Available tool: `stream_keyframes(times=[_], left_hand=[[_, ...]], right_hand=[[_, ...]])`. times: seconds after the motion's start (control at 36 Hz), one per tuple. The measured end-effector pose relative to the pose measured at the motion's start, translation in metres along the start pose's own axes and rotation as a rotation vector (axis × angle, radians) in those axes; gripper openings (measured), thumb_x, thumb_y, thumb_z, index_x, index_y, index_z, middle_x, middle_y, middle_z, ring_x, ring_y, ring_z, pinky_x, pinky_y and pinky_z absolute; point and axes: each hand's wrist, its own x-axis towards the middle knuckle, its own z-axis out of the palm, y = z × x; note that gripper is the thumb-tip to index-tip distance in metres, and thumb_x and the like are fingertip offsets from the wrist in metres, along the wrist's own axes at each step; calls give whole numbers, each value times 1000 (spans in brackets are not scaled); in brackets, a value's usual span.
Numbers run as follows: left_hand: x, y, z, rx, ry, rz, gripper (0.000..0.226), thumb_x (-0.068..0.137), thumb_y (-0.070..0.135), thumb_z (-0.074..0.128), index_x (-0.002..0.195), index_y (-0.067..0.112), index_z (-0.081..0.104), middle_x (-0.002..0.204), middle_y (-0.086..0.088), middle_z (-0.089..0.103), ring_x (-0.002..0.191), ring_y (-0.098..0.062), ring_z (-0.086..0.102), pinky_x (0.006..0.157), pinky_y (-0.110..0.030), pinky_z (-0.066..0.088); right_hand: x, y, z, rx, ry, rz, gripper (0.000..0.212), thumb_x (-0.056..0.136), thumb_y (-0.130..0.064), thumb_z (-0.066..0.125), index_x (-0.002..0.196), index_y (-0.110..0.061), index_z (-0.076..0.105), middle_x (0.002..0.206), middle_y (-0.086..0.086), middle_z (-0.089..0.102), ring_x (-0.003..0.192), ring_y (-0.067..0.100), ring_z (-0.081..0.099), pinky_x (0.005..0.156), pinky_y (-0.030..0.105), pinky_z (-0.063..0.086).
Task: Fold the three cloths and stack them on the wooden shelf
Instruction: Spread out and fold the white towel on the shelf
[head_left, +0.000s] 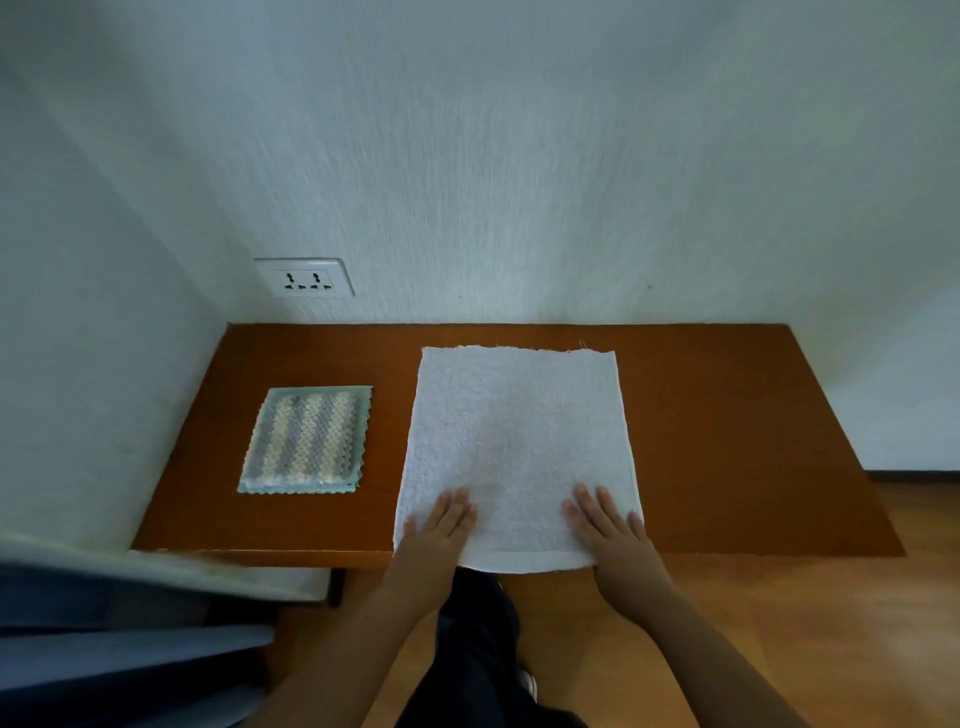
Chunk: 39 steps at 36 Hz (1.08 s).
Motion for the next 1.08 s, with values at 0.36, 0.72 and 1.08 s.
stream_keyframes(times=[0.36, 0.72, 1.08], left_hand=[[-7, -7, -72, -362, -155, -192, 30, 88, -4, 40, 89, 7, 68, 64, 1, 50, 59, -9, 46, 48, -13, 32], [-7, -30, -93, -347, -272, -189, 17, 91, 10, 46, 80, 9, 59, 69, 2, 46, 62, -6, 40, 53, -15, 30], [29, -70, -114, -661, -51, -186, 29, 90, 27, 60, 115, 14, 57, 108, 0, 56, 92, -13, 51, 67, -16, 41]], right_hand=[[3, -5, -76, 255, -231, 180, 31, 95, -12, 40, 115, -13, 64, 110, 5, 65, 92, 14, 56, 81, 22, 45], [2, 7, -82, 399, -296, 290, 28, 96, -19, 41, 107, -8, 64, 99, 5, 62, 89, 18, 57, 76, 25, 48], [39, 33, -97, 646, -33, 418, 32, 98, -23, 42, 109, 2, 60, 107, 18, 60, 99, 32, 58, 85, 43, 49]])
